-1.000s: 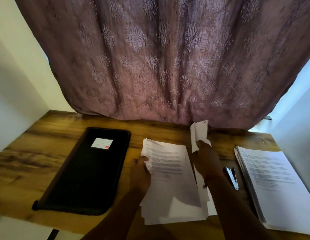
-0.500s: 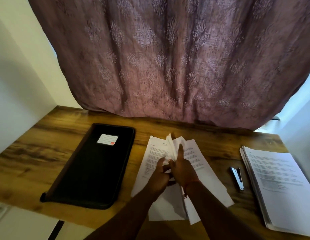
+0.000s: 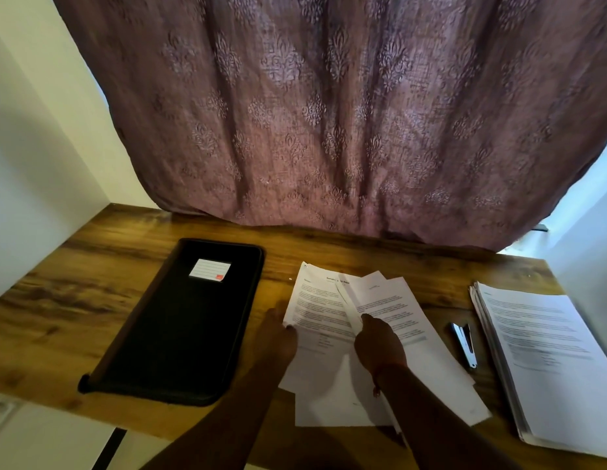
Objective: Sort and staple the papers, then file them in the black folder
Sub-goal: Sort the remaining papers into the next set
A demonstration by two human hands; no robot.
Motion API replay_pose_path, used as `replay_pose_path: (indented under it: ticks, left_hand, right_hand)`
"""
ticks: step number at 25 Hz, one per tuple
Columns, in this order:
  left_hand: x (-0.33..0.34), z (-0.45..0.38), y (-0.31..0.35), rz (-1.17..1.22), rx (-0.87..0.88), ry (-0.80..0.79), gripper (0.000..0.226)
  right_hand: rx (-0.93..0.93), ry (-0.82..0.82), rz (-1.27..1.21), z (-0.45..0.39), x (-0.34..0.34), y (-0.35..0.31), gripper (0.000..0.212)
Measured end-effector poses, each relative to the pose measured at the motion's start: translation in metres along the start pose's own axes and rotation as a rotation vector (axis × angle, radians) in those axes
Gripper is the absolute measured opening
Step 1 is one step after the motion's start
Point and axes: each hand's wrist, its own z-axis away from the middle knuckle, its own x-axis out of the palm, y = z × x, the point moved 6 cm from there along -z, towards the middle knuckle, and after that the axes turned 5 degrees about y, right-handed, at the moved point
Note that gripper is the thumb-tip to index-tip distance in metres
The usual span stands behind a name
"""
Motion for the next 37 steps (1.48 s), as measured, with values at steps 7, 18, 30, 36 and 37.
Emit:
replay_pose_path:
  ticks: [7, 18, 30, 36, 37]
  left_hand:
    - [0.039, 0.033, 0.037, -0.335, 0.589, -0.198, 0.026]
    - [0.030, 0.023, 0.013, -0.223, 0.043, -0.147, 0.064]
    - [-0.015, 0.010, 0.083, -0.062, 0.381, -0.005, 0.016]
    - [-0.090, 0.034, 0.186, -0.195, 0.849, 0.243, 0.023]
    - [-0.095, 0.042, 0.199, -0.158, 0.932, 0.222, 0.024]
  right_hand:
    - [0.126, 0.032, -0.257, -0.006, 0.000, 0.014, 0.032]
    - [0.146, -0.014, -0.286, -0.008, 0.000, 0.014, 0.035]
    - [-0.005, -0.012, 0.098, -0.015, -0.012, -0.004, 0.038]
    - [0.036, -0.145, 0.065, -0.025, -0.015, -0.001, 0.033]
    - [0.048, -0.145, 0.043, -0.027, -0.018, 0.000, 0.031]
